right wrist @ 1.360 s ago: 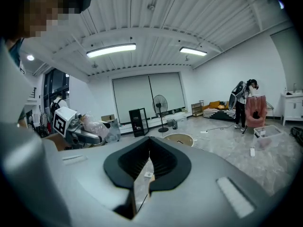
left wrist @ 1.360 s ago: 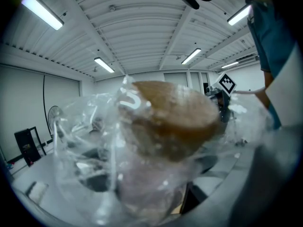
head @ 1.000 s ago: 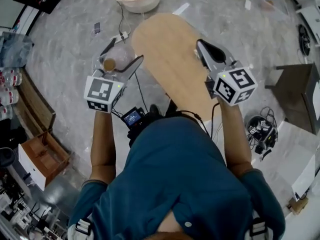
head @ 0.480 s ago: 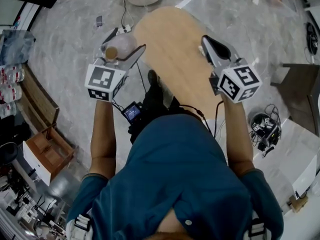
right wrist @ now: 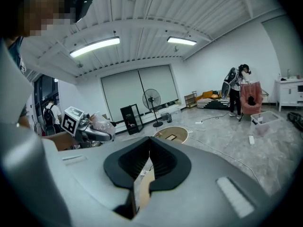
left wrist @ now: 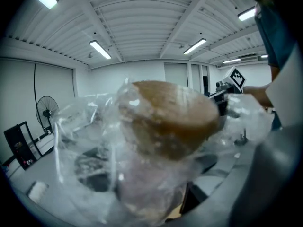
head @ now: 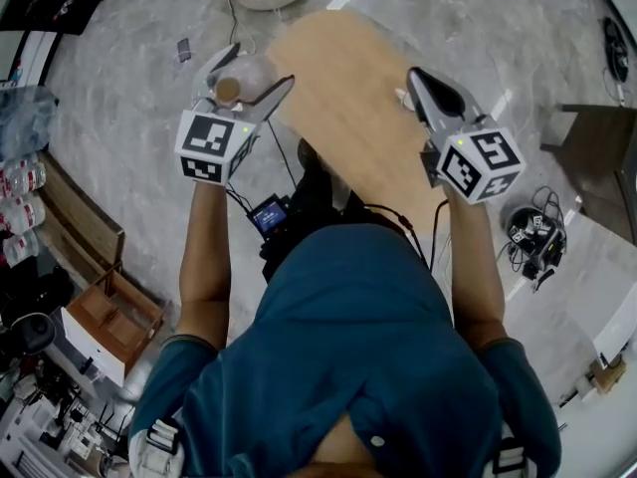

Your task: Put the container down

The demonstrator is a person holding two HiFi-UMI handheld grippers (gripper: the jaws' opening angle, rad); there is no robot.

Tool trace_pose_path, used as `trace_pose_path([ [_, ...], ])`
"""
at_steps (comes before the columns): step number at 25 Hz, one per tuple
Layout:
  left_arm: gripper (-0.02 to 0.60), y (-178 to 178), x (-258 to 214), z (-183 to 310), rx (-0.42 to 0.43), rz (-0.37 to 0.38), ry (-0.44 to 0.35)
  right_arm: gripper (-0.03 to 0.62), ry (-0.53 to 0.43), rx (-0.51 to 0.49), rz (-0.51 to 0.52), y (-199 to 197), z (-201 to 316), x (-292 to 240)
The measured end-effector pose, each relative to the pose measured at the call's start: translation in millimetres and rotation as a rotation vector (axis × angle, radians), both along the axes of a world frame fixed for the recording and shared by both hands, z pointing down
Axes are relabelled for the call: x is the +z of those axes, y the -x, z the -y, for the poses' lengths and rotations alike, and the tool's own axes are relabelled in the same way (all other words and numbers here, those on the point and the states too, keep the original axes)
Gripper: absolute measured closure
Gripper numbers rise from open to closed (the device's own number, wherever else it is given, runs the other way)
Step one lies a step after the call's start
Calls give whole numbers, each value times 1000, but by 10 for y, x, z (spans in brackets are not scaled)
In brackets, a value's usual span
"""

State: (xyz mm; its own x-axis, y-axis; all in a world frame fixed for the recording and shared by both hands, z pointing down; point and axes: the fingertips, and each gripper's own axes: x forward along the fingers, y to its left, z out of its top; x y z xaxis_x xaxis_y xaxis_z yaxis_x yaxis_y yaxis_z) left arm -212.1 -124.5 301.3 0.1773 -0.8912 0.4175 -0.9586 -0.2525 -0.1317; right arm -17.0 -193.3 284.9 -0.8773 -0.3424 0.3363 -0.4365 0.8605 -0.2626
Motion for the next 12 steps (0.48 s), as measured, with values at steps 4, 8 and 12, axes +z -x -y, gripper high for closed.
trace_pose_path([
  [4,170,82,180,201,25,-12,26,583,20,26,-18,38,100,127],
  [8,170,180,393,389,42,-34,51,583,44,48,-43,82,182,284],
  [12,170,269,626,548,57,-49,74,583,62,65,-66,131,255,434],
])
